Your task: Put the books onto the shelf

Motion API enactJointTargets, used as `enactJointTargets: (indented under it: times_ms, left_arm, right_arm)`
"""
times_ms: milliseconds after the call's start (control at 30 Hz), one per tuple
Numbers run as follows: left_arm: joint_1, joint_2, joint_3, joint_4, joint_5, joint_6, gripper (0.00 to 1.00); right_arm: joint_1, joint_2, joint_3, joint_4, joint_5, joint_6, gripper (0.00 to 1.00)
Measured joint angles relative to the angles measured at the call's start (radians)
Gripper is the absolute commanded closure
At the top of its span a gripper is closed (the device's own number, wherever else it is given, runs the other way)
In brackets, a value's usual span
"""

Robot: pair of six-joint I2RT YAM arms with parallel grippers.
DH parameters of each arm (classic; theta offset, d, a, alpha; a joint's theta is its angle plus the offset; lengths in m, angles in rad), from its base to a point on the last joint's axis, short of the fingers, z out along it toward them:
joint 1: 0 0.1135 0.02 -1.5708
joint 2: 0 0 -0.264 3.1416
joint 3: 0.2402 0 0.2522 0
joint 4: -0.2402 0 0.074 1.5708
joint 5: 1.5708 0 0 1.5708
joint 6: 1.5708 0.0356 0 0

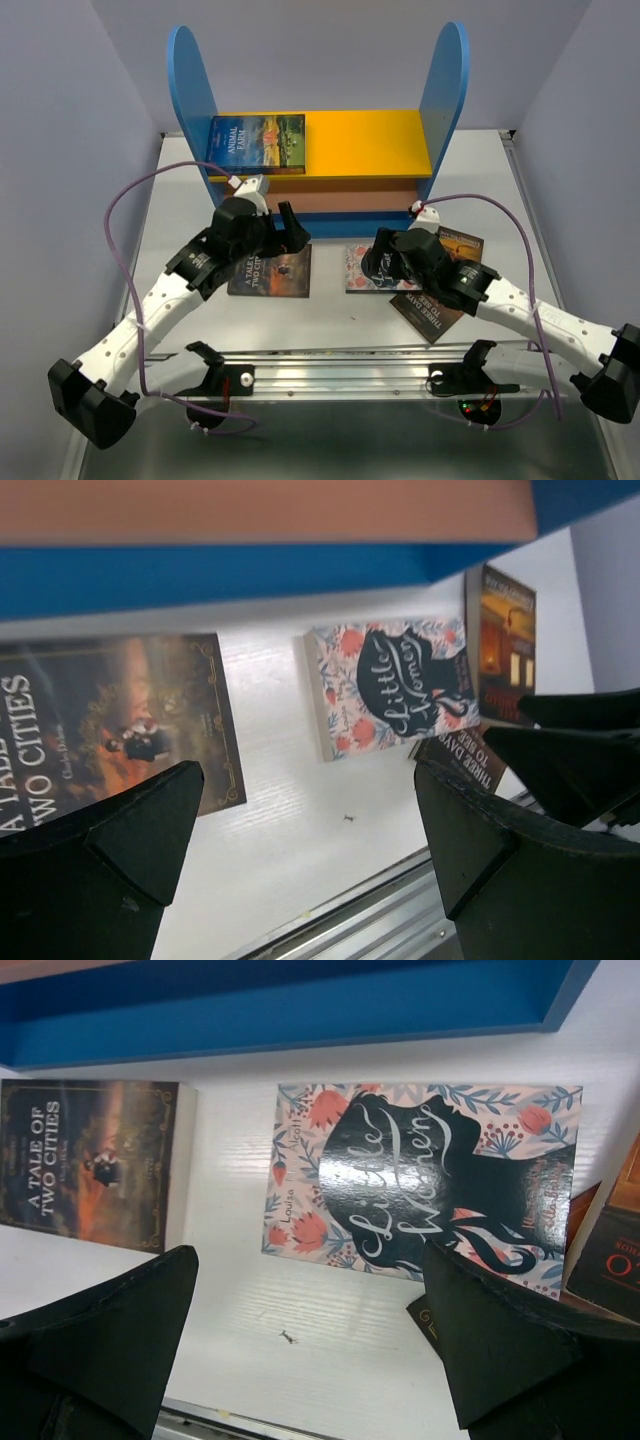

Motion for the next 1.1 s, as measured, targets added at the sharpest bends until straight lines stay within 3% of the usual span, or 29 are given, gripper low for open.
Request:
enactJointTargets:
  times_ms: [167,400,833,1100]
  left_arm:
    - [-0.067,0.045,-0.169,0.108,0.056,-0.041,0.01]
    - [-0.194,0.144,-0.217,0.251,0.097,-0.074,0.01]
    - [-0.233,0.229,-0.250,0.397,0.114,-0.103,0.01]
    - [-0.237,0.302,-0.283,0.469,0.126,-0.124,0.01]
  right_arm:
    - [-0.041,0.060,-0.034,0.003,0.008,0.044,0.00]
    - [-0.264,0.138,-0.090,0.014,-0.059,0.066,0.00]
    - [-0.285,0.121,-0.114,0.086,-0.105,0.031,0.00]
    - [-0.303,0.198,-0.114,0.145,-0.120,-0.016,0.00]
